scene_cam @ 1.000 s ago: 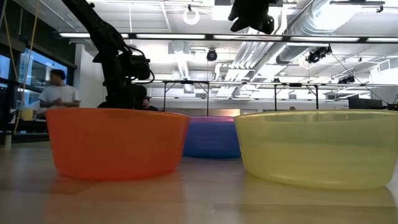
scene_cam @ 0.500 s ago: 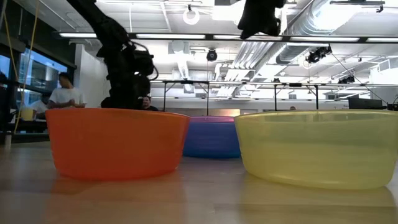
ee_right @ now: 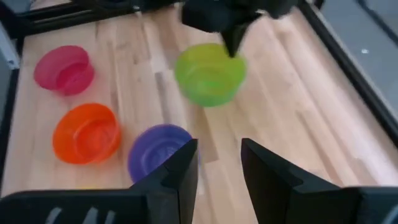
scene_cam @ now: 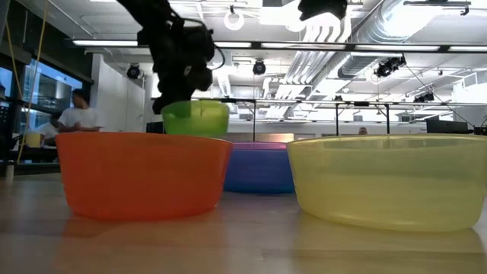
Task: Nest bowls inside each other
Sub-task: Stack the green bowl on the purple bowl
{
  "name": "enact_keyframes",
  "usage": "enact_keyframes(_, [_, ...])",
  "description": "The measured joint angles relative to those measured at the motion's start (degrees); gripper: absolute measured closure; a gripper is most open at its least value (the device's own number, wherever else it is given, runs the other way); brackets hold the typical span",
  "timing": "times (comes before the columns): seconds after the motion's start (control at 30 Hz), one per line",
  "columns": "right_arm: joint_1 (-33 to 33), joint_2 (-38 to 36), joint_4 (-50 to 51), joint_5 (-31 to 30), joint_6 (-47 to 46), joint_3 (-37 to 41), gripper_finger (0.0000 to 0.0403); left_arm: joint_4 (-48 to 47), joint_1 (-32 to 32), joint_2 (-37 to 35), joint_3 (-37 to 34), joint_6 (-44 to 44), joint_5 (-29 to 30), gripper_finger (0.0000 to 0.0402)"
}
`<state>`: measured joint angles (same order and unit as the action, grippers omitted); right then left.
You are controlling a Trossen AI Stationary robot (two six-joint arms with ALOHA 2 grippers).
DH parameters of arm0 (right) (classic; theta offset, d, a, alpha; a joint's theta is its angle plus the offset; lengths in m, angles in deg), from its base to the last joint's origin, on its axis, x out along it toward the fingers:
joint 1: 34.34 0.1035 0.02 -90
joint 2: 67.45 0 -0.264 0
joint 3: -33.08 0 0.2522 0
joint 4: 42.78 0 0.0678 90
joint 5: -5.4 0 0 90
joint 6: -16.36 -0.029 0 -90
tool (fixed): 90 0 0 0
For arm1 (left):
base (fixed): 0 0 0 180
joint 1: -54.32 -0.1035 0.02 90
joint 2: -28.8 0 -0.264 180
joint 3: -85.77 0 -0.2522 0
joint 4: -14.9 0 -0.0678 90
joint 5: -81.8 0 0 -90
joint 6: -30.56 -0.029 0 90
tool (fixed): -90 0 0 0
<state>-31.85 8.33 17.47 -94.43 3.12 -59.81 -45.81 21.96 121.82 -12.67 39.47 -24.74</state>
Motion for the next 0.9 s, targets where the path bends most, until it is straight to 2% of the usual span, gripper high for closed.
enact_keyframes(0.3, [-0.75,-11.09,-2.75,-4.1,-7.26,13.34,0.0288,3.21,7.74,0.0,4.43,7.17,-0.13,0.0402])
enact_keyframes(0.6, [-0.73,-22.21,-14.99,-4.87,-13.64,30.21,0.0288,8.32,14.33,1.26,4.89,15.0,1.89,0.0401])
enact_keyframes(0.77, [-0.73,-26.39,-18.53,-5.22,-15.44,35.19,0.0288,11.89,17.37,4.77,5.06,19.41,1.85,0.0401])
enact_keyframes(0.9, [-0.73,-28.36,-18.78,-5.22,-16.36,36.34,0.0288,12.28,19.85,9.08,8.91,20.04,1.73,0.0401])
